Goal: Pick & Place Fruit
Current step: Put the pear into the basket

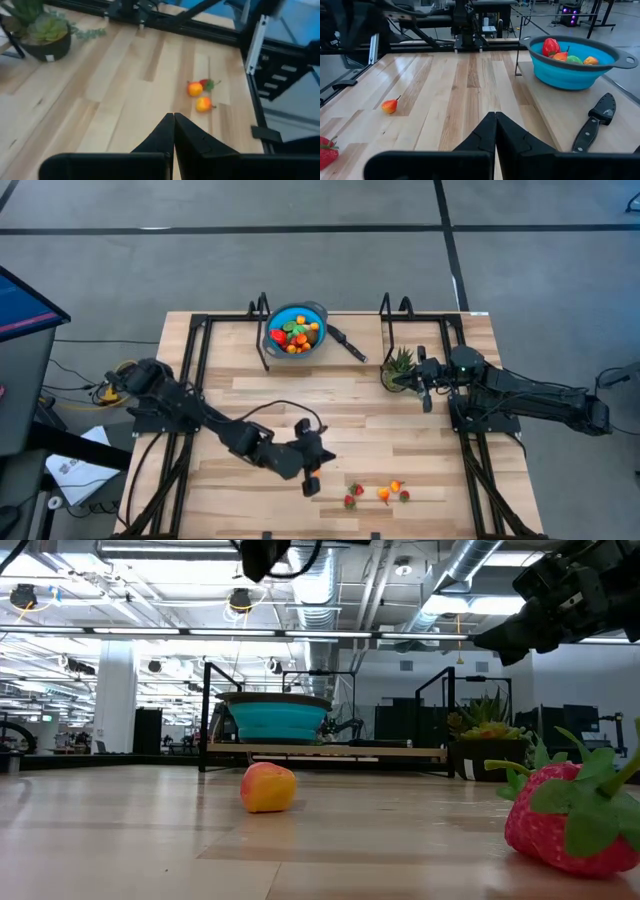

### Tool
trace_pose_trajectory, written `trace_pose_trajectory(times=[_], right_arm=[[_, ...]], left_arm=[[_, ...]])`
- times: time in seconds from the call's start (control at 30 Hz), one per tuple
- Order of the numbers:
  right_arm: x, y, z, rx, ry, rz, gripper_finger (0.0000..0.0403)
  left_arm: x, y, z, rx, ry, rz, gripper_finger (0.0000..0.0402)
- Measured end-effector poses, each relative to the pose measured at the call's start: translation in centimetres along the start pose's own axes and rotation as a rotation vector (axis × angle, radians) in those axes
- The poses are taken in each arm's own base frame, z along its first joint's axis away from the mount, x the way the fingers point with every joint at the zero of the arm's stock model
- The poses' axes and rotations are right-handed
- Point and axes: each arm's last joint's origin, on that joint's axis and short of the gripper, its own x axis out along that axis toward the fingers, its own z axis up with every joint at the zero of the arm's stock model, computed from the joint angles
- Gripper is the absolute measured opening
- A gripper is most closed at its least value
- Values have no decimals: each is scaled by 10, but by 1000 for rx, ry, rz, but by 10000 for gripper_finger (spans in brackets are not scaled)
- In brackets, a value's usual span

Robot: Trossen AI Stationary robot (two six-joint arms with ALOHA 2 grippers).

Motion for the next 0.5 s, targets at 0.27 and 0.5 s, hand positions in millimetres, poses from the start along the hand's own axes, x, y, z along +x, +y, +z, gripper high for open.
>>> trace_pose_trajectory(times=[0.27, 0.5], right_arm=[[0, 0, 0, 4, 3, 0, 0], [0, 0, 0, 5, 4, 0, 0]], left_arm=[[-11, -12, -1, -72, 105, 45, 1], [-20, -5, -22, -127, 292, 151, 1]])
